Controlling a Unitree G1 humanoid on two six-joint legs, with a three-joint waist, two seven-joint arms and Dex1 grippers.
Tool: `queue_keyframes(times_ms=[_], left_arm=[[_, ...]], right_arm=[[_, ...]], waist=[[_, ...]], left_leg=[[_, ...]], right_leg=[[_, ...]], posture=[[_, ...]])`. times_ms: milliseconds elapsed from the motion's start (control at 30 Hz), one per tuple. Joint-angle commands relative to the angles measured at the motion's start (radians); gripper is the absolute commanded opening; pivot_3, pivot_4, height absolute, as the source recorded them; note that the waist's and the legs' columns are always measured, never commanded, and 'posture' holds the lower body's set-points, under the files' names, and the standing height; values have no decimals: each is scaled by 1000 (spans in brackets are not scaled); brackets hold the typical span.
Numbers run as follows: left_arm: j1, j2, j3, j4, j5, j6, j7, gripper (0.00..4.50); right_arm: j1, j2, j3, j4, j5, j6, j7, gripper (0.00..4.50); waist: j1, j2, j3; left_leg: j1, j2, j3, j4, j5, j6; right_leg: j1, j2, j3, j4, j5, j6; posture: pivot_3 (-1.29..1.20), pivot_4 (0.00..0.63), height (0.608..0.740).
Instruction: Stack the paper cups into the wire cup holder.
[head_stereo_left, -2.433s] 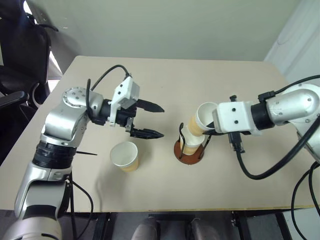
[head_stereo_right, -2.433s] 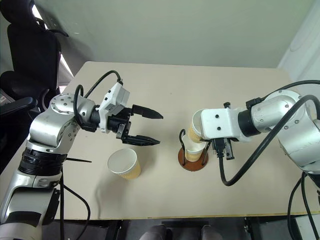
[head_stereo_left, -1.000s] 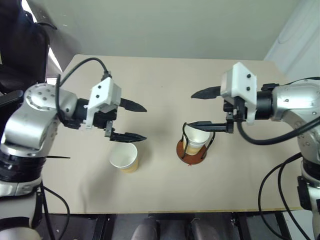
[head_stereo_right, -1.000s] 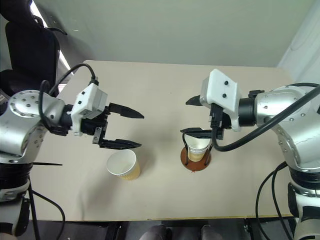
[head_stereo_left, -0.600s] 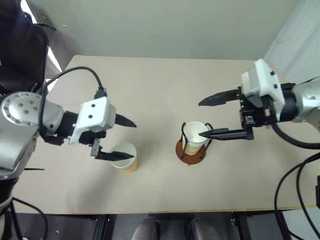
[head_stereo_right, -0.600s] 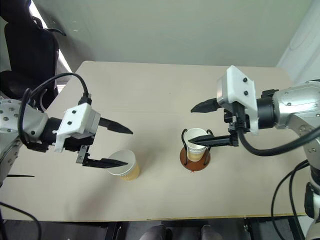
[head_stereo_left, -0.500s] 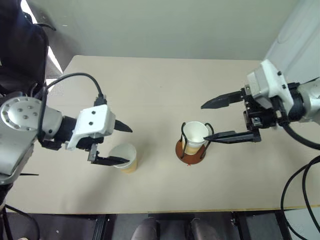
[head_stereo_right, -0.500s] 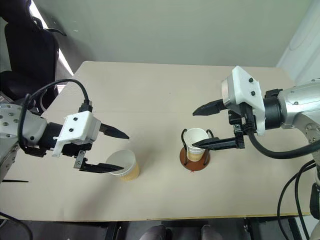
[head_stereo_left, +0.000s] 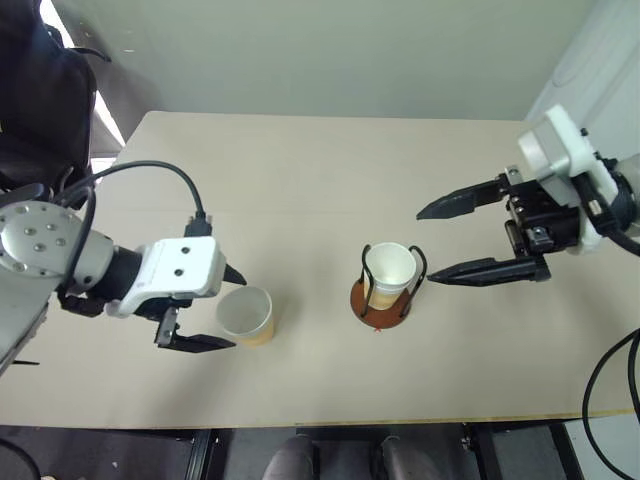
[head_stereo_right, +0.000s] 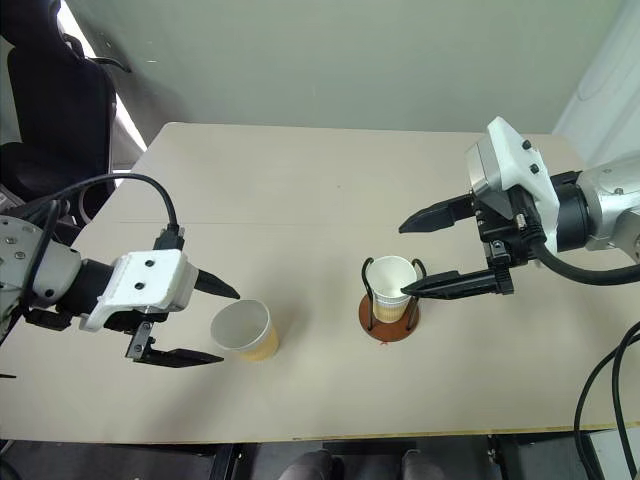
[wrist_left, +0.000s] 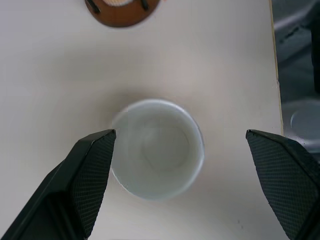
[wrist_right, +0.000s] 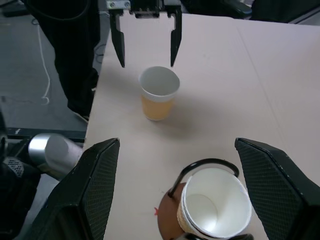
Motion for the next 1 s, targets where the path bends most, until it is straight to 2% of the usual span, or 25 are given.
queue_keyframes(times_ms=[33,367,1000], left_arm=[[26,21,30,-6,18,-29,-6,4500],[70,14,-15,-15,36,-73,-20,4500],[-62,-93,-218,88,193,-172,-18,4500]], right_arm=[[-6,-21,-23,-3,25,-10,11,3768],[13,-28,-20,-5,22,-38,8,3768],[14,-30,-8,-44,25,-25,-37,3768]], waist=[[0,0,0],[0,0,0],[-1,0,0]], left_leg=[[0,0,0,0,0,0],[0,0,0,0,-1,-1],[0,0,0,1,-1,-1]], right_leg=[[0,0,0,0,0,0],[0,0,0,2,0,-1],[-3,0,0,6,-1,-2]], posture=[[0,150,740],[0,150,740],[0,150,740]])
